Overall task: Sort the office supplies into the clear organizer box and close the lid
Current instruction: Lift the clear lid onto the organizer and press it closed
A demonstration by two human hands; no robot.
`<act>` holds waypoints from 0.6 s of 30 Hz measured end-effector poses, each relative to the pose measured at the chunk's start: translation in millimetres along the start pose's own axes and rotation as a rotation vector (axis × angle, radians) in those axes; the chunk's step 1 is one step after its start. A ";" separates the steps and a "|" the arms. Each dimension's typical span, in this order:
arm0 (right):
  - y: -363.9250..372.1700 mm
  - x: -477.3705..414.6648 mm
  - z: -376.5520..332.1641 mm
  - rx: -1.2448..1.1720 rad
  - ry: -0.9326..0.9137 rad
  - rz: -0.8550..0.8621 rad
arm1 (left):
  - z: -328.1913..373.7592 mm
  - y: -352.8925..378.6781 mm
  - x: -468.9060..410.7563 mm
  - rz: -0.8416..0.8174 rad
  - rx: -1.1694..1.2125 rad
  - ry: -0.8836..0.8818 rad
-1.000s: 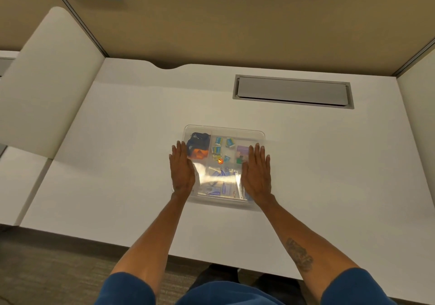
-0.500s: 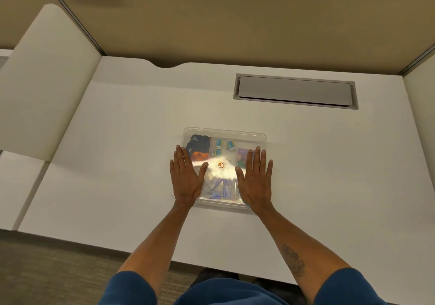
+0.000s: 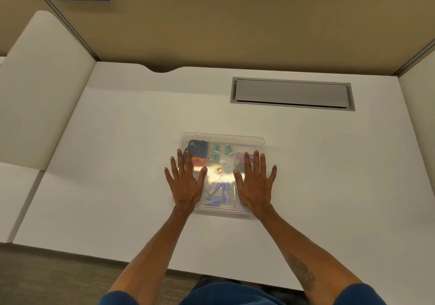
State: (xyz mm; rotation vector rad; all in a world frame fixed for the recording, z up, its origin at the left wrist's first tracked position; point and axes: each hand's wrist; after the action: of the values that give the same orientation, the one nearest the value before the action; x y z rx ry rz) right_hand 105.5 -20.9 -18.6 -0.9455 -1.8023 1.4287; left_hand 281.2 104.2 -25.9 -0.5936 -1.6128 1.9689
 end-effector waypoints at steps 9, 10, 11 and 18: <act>-9.8 -45.2 -1.6 -0.021 -0.024 0.047 | 12.7 -6.5 -49.8 -0.025 0.006 0.236; -8.6 -50.5 1.1 -0.030 -0.023 0.040 | 11.6 -7.1 -57.3 -0.042 0.004 0.267; -6.8 -54.5 4.3 -0.040 -0.026 0.031 | 9.2 -6.7 -63.8 -0.061 0.004 0.285; 0.0 -57.8 9.3 -0.063 -0.038 0.005 | -3.7 -2.1 -80.1 -0.162 0.098 0.281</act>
State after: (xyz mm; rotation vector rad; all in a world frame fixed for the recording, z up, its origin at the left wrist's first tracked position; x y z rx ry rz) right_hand 128.6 -74.5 -23.3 -0.9618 -1.8838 1.4088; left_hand 345.3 56.0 -24.0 -0.6468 -1.3427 1.7478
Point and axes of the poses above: each hand's wrist, its own x-axis away from the middle knuckle, its own y-axis out of the palm, z = x × y, and after that the axes turned 2 degrees about z, right-handed
